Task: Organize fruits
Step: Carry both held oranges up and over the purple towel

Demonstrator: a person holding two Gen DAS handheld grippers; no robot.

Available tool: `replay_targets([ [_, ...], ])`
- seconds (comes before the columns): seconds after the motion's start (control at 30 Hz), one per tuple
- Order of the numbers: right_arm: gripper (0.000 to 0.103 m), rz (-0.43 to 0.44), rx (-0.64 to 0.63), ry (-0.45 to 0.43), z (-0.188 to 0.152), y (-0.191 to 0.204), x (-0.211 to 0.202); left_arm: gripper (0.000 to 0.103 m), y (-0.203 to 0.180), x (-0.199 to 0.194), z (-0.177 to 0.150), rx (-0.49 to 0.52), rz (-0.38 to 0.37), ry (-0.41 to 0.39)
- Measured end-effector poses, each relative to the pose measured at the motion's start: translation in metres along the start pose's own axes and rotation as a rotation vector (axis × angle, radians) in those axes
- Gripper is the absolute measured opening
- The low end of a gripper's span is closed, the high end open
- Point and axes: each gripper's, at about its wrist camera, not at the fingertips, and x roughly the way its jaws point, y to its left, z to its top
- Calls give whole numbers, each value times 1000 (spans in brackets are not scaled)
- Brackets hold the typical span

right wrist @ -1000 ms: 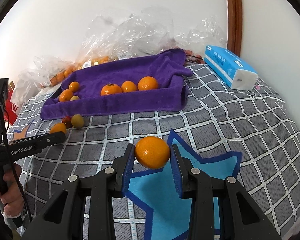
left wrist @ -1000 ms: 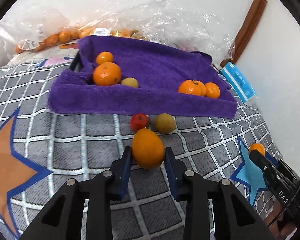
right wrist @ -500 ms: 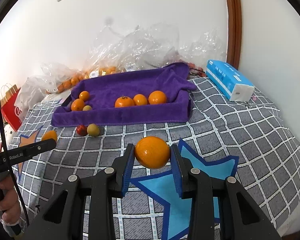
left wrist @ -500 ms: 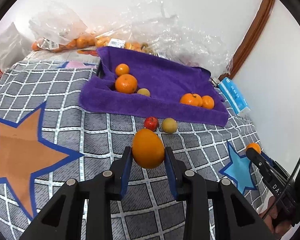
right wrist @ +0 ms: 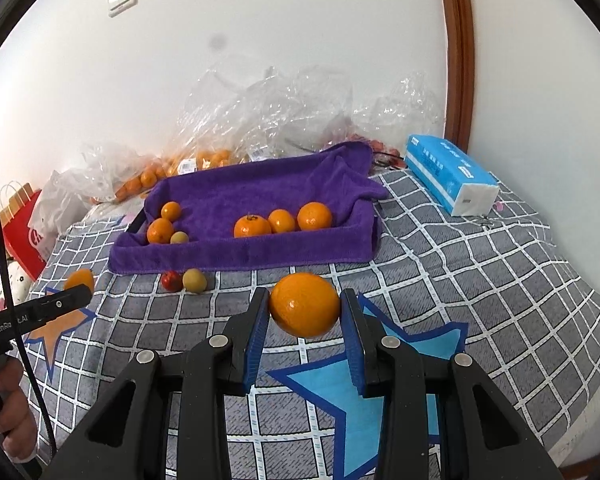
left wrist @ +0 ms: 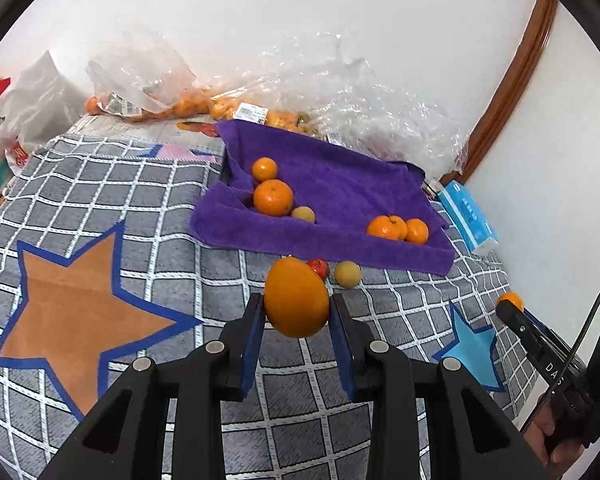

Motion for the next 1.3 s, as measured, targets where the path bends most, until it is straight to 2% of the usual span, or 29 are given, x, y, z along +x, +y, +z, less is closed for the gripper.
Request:
replay_targets([
  [0.7,36,-6,4,-24,15,5,3,31,7,-10,18,-16,14,-43],
  [1.3,36,-8,-1,-35,30,10,10,31,8,-4,33,-23,6,-47],
])
